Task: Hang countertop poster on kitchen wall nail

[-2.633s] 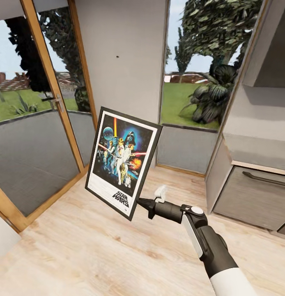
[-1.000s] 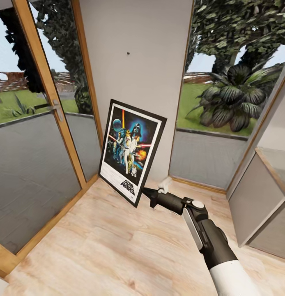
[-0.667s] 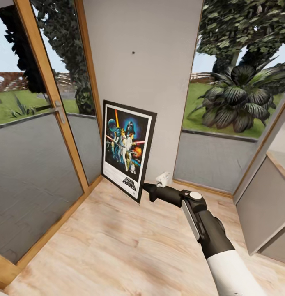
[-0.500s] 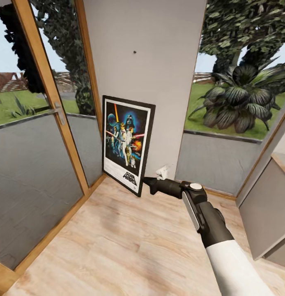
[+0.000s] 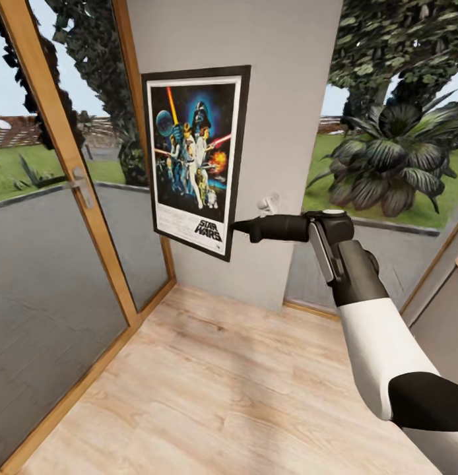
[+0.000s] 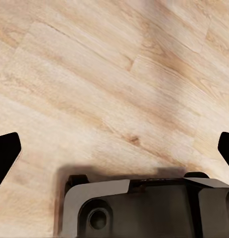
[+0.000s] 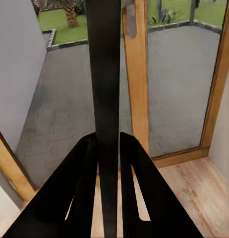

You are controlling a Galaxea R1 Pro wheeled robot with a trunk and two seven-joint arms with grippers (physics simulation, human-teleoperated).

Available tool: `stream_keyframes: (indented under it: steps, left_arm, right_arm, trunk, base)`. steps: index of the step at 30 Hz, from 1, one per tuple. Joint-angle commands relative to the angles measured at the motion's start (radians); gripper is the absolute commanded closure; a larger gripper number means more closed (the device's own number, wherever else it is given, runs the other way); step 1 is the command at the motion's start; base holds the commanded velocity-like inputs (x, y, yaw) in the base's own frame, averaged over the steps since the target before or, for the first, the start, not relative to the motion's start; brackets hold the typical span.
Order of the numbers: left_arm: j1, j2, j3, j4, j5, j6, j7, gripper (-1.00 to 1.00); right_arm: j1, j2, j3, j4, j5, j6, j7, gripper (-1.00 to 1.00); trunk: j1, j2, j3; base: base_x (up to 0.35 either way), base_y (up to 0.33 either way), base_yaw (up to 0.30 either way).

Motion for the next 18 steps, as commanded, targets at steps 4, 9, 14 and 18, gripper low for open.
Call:
stream_keyframes:
  steps: [4, 9, 14, 18]
  left_arm:
    - [0.0, 0.007, 0.003, -0.003, -0.004, 0.008, -0.011, -1.0]
    - [0.0, 0.011, 0.002, -0.003, -0.005, 0.007, -0.038, -1.0]
    - [0.0, 0.016, 0.002, -0.003, -0.007, -0.014, -0.048, -1.0]
    - [0.0, 0.024, 0.002, -0.002, -0.006, -0.017, -0.049, -1.0]
  right_arm:
    - [-0.018, -0.009, -0.003, 0.005, -0.004, 0.047, 0.02, 1.0]
    - [-0.03, -0.013, -0.004, 0.008, -0.004, 0.064, 0.03, 1.0]
    - [-0.048, -0.025, -0.005, 0.007, -0.003, 0.067, 0.032, 1.0]
    - [-0.049, -0.038, -0.005, 0.006, -0.002, 0.063, 0.031, 1.0]
  trunk:
    - [0.001, -0.002, -0.002]
    - [0.001, -0.002, 0.002]
    - [0.001, -0.002, 0.005]
    - [0.001, -0.002, 0.005]
  base:
    - [0.325, 0.0, -0.002]
    - [0.125, 0.0, -0.108]
    - [0.206, 0.047, -0.114]
    - [0.321, 0.02, -0.02]
